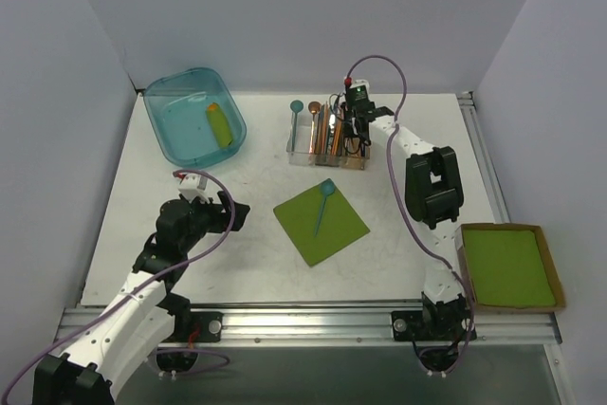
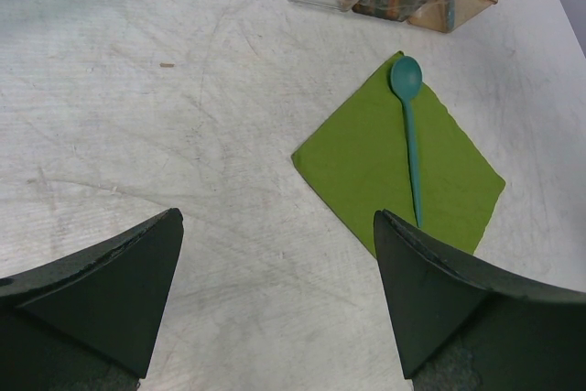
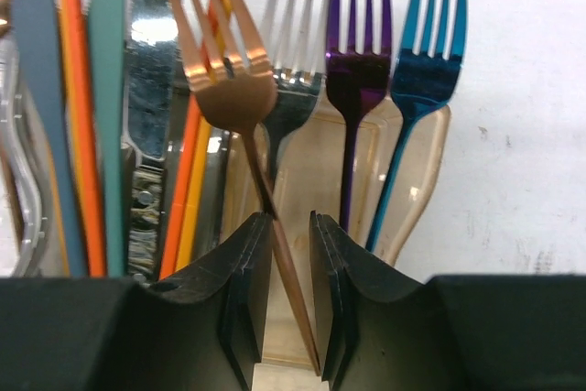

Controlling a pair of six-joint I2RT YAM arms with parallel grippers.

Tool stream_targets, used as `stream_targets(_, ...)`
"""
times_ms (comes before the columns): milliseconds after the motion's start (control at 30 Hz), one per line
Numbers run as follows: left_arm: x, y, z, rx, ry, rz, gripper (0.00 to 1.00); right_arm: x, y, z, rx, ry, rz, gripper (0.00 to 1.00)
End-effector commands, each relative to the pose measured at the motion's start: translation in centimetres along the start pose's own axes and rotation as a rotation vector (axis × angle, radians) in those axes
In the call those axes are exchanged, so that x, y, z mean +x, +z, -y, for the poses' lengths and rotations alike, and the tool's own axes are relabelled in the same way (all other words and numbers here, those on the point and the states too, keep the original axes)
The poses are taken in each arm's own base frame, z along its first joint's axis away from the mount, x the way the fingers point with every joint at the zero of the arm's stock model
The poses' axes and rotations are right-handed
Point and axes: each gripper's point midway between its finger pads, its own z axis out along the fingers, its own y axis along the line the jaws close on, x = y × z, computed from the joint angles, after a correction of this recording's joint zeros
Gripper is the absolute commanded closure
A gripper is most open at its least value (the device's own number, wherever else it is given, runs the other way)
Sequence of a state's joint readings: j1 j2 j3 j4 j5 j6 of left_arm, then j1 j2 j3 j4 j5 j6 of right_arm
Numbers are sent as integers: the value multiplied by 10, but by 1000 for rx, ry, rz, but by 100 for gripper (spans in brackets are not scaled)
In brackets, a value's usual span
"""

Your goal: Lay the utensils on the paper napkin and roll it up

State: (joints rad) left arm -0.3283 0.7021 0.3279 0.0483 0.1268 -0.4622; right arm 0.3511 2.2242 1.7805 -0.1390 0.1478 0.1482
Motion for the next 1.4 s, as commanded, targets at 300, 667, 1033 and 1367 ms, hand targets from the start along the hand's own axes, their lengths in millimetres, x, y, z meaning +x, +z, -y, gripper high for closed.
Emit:
stream_targets(300,-26,0,13,31,25,70,6,-6,7,-7,-76,14,24,76)
stream_targets(667,-25,1,13,33,25,67,6,2,16,-4,-91,24,2,78)
stream_targets(1033,-25,1,13,35,27,68,6,-10,9,-4,-115,49,29,100)
stream_targets(1367,-26,0,14,38,26,70,6,-50,-22,3,-117,74,149,100)
